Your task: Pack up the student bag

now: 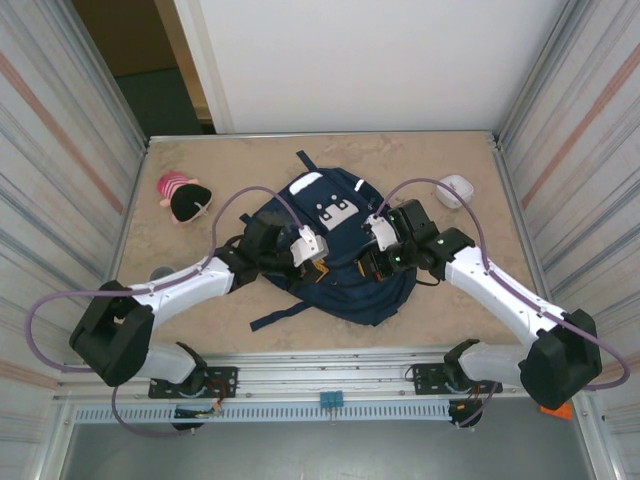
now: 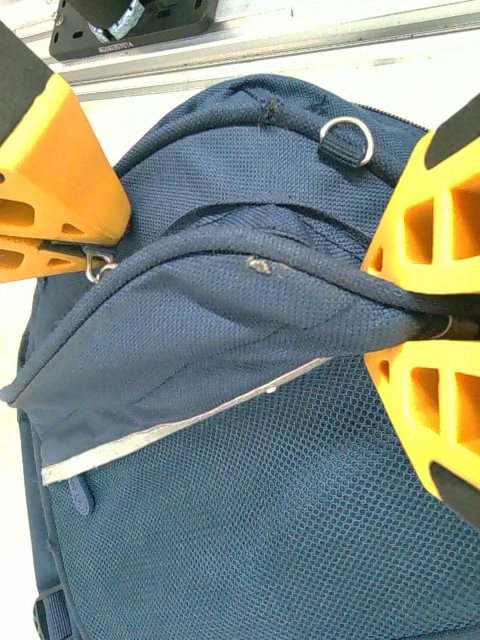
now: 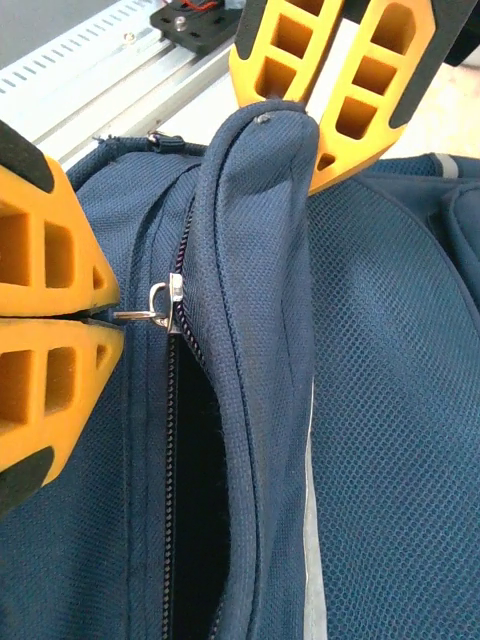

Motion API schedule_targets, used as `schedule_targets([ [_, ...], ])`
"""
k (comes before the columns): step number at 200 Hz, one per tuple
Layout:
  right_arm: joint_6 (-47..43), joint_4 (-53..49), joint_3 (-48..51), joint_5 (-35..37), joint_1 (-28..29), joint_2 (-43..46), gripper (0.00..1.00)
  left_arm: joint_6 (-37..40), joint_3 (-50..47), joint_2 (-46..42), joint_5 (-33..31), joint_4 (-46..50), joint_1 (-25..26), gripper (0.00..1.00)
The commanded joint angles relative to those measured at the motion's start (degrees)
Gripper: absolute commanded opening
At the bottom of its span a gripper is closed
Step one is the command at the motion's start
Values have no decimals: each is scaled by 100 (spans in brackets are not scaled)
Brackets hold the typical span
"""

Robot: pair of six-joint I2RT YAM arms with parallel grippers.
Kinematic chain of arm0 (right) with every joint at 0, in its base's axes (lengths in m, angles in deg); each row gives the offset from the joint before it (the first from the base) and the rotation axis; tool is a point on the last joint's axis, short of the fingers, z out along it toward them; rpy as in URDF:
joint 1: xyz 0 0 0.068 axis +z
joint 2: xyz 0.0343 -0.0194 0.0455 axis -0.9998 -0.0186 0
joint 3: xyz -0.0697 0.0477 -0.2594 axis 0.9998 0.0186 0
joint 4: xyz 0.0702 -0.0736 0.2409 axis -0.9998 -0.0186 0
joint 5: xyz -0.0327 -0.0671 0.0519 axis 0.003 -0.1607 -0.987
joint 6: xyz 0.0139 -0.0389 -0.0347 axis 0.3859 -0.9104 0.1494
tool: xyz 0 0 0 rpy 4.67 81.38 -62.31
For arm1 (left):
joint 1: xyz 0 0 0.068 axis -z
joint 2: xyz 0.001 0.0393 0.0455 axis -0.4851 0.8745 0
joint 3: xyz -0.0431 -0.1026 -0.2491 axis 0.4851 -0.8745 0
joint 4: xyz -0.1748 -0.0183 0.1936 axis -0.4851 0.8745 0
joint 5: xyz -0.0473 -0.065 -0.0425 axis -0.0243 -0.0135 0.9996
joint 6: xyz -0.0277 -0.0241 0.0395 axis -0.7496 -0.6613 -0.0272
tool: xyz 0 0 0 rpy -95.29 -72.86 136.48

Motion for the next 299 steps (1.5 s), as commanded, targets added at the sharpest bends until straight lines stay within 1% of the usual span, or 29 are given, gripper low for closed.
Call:
schedule_targets([
  [1, -51, -286, -86, 210, -45, -10, 0, -354, -104, -317, -169, 302, -165, 9],
  [9, 0, -230, -71, 194, 7, 15, 0, -723, -135, -434, -241, 219, -165, 22],
  [18, 60, -160, -30, 184, 77, 37, 0, -1320, -195, -599, -384, 84, -167, 36],
  [31, 161, -46, 50, 191, 151, 63, 0, -2485, -281, -925, -814, -9, -159, 48],
  [40, 233, 24, 108, 202, 188, 89, 0, -3450, -315, -1202, -1343, 122, -152, 57],
  [49, 289, 84, 176, 202, 213, 113, 0, -4514, -350, -1497, -2006, 405, -148, 65],
  [52, 307, 112, 190, 192, 222, 116, 0, -4980, -341, -1588, -2205, 532, -152, 67],
  [57, 321, 147, 216, 189, 225, 117, 0, -5614, -336, -1704, -2459, 845, -156, 68],
  [63, 338, 176, 245, 189, 248, 122, 0, -6202, -354, -1836, -2663, 1133, -151, 68],
  [76, 365, 232, 263, 185, 276, 103, 0, -7350, -477, -2053, -2720, 1330, -100, 69],
  [91, 366, 268, 263, 164, 327, 40, 0, -8633, -702, -2192, -2800, 1320, 22, 69],
  [113, 349, 304, 241, 140, 387, -42, 0, -10147, -1071, -2148, -2817, 989, 129, 66],
  [125, 353, 333, 246, 144, 419, -73, 0, -10659, -1197, -2010, -2839, 727, 214, 64],
  [140, 353, 372, 239, 128, 435, -93, 0, -10989, -1244, -1755, -2813, 419, 321, 62],
  [163, 349, 393, 219, 108, 453, -111, 0, -11361, -1281, -1269, -2569, -182, 445, 63],
  [179, 349, 413, 219, 92, 462, -121, 0, -11527, -1293, -968, -2526, -582, 544, 63],
  [196, 366, 443, 258, 84, 466, -110, 0, -11597, -1350, -676, -2508, -1093, 564, 59],
  [214, 388, 488, 314, 36, 479, -86, 0, -11693, -1374, -392, -2521, -1453, 562, 49],
  [233, 426, 498, 358, 21, 505, -53, 0, -11744, -1397, -211, -2575, -1528, 507, 33],
  [245, 446, 448, 360, 151, 594, -32, 0, -11698, -1431, -197, -2595, -1455, 395, 21],
  [257, 507, 438, 390, 252, 711, 6, 0, -11489, -1424, -258, -2560, -1291, 234, 12],
  [267, 619, 507, 440, 287, 824, 49, 0, -11160, -1304, -350, -2422, -865, 21, 6],
  [269, 643, 529, 461, 297, 853, 53, 0, -11000, -1290, -376, -2390, -770, -33, 5],
  [288, 938, 748, 577, 500, 1148, 120, 0, -9895, -846, -473, -2084, 235, -540, 0],
  [299, 1147, 940, 657, 654, 1314, 123, 0, -9280, -607, -407, -1891, 554, -891, 0],
])
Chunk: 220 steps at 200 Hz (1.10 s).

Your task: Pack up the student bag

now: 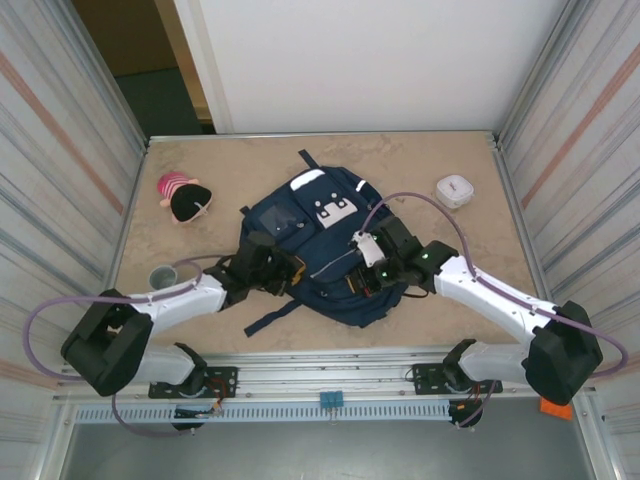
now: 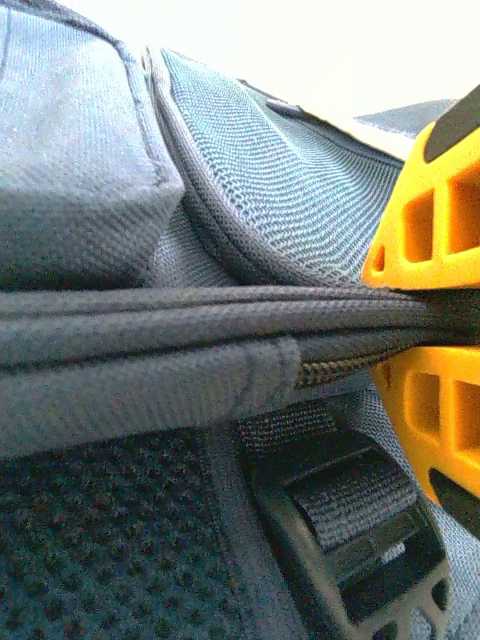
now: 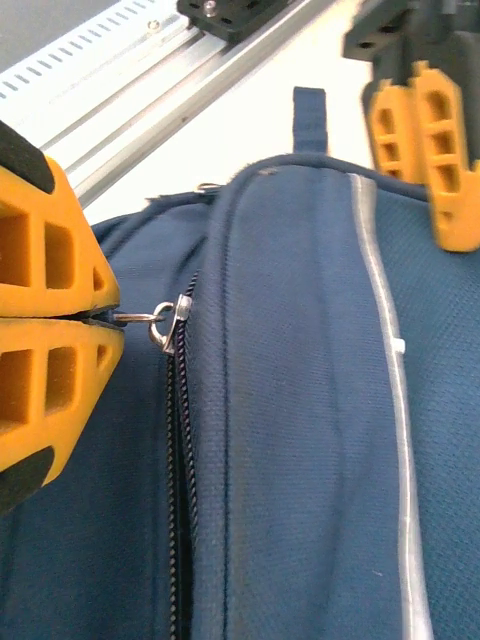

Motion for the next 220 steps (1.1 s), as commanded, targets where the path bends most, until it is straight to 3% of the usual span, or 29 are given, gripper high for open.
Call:
schedule_targets([
  [1, 519, 412, 170, 283, 326, 163, 0, 1538, 505, -54, 90, 1188, -666, 0],
  [41, 1363, 1584, 188, 1039, 1121, -363, 0, 2771, 1260, 872, 1032, 1280, -1639, 0],
  [76, 1898, 2040, -68, 1883, 1498, -810, 0, 3365, 2246, 1471, 1108, 1577, -1805, 7],
  [105, 1963, 2189, -236, 2053, 1535, -1070, 0, 3423, 2656, 1618, 1125, 1745, -1854, 19],
  [127, 1870, 2157, -332, 2118, 1535, -1141, 0, 3054, 2425, 1313, 1406, 1806, -1854, 35],
  [161, 1778, 2163, -403, 2021, 1493, -1205, 0, 2119, 1331, 82, 1429, 1769, -1675, 59],
  [195, 1713, 2191, -489, 1828, 1491, -1359, 0, 927, 535, -883, 1139, 1429, -1018, 60],
  [220, 1700, 2252, -492, 1761, 1500, -1378, 0, 226, 253, -1156, 740, 915, -549, 53],
])
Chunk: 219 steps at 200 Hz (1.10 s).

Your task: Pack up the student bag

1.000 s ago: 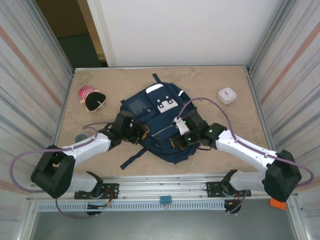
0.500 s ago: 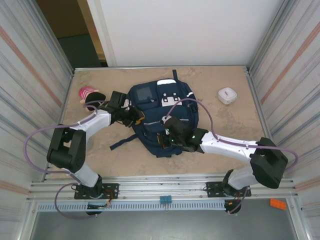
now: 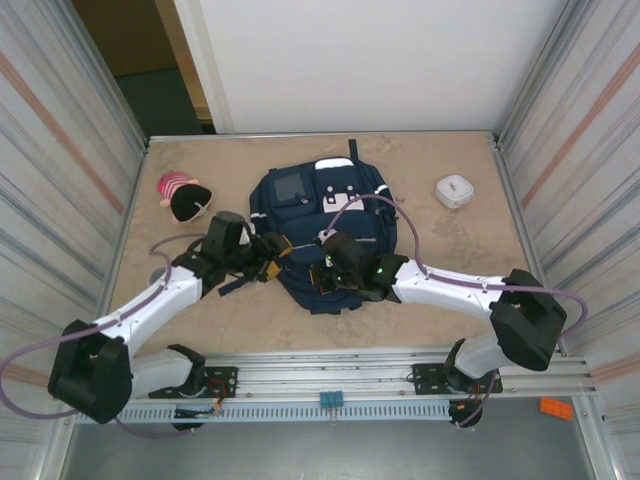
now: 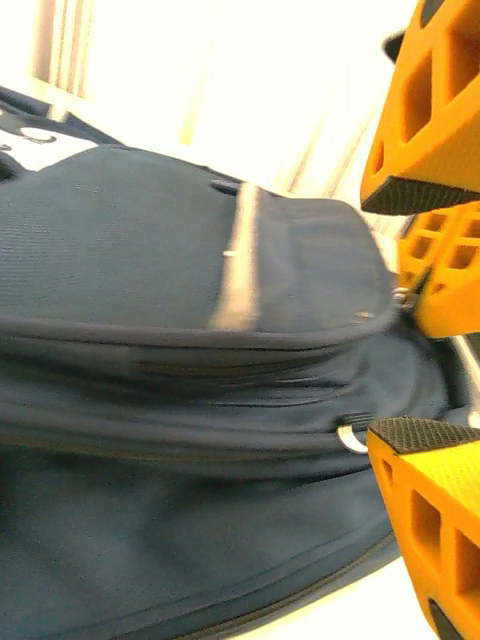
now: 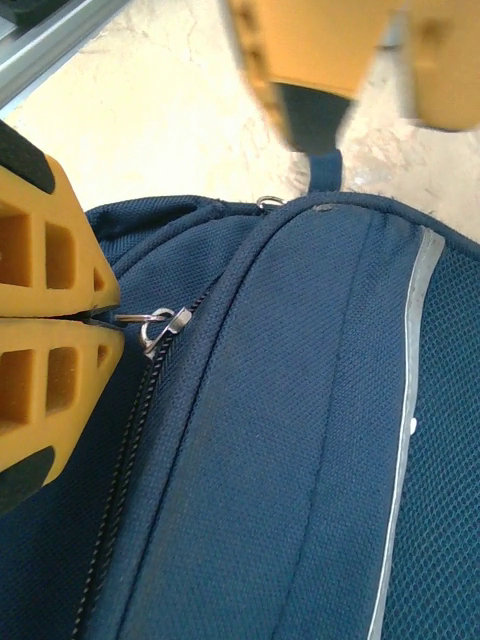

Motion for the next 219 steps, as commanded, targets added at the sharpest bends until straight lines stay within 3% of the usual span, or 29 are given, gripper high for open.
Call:
schedule_targets([
  [1, -89, 95, -204, -233, 59, -36, 0, -1037, -251, -210, -456, -567, 306, 53],
  [102, -209, 159, -216, -359, 103, 30, 0, -1228, -32, 681, -514, -1291, 492, 47],
  [123, -212, 137, -204, -341, 103, 42, 0, -1225, 10, 838, -525, -1297, 493, 36],
  [165, -229, -298, -84, -76, -33, 282, 0, -899, 22, 767, -463, -655, 282, 0],
  [219, -649, -908, 470, -489, -1138, 1086, 0, -210, -144, 70, -418, 325, -399, 0],
])
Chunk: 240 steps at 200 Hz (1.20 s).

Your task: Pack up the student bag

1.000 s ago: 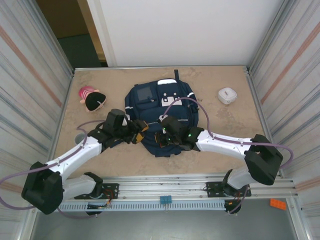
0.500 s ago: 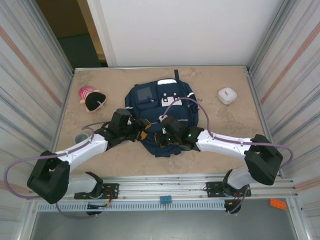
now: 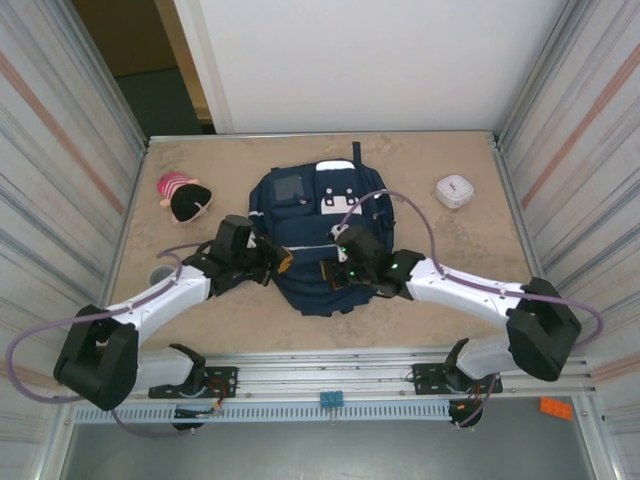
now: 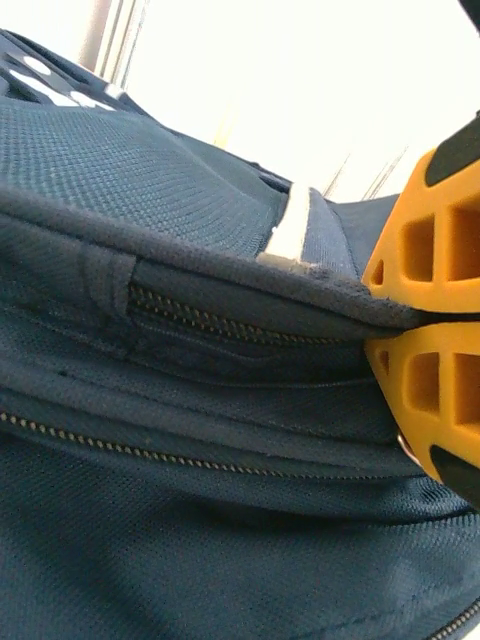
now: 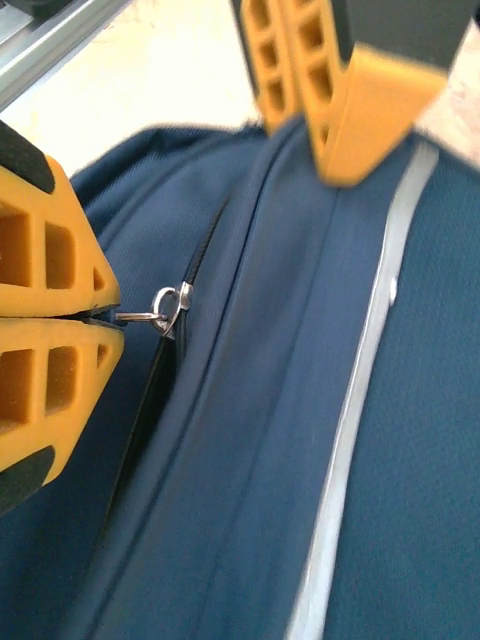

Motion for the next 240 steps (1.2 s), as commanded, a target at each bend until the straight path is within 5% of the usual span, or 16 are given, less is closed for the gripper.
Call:
schedule_targets([
  [1, -341, -514, 255, -229, -571, 491, 0, 496, -28, -360, -216, 785, -351, 0],
  [60, -725, -497, 391, -934, -1215, 585, 0, 912, 22, -571, -106, 1122, -679, 0],
  [78, -760, -333, 400, -1123, -1129, 614, 0, 1476, 402, -579, -117, 1409, -616, 18],
  [102, -681, -60, 408, -1614, -1174, 710, 0, 2725, 971, -756, -666, 1829, -289, 50],
  [119, -605, 76, 400, -1887, -1216, 729, 0, 3892, 1024, -957, -556, 1302, -257, 63],
  [143, -607, 98, 397, -1927, -1222, 674, 0, 5898, 1120, -1039, -420, 718, -253, 62],
  [191, -523, 95, 413, -1840, -1239, 707, 0, 9646, 1891, -44, 1482, 1105, 4, 61],
  [218, -507, 78, 434, -1830, -1257, 729, 0, 11491, 2236, 615, 1192, 1649, 698, 67],
  [240, -480, 100, 477, -1813, -1260, 749, 0, 12043, 2409, 1152, 754, 1588, 1131, 69],
])
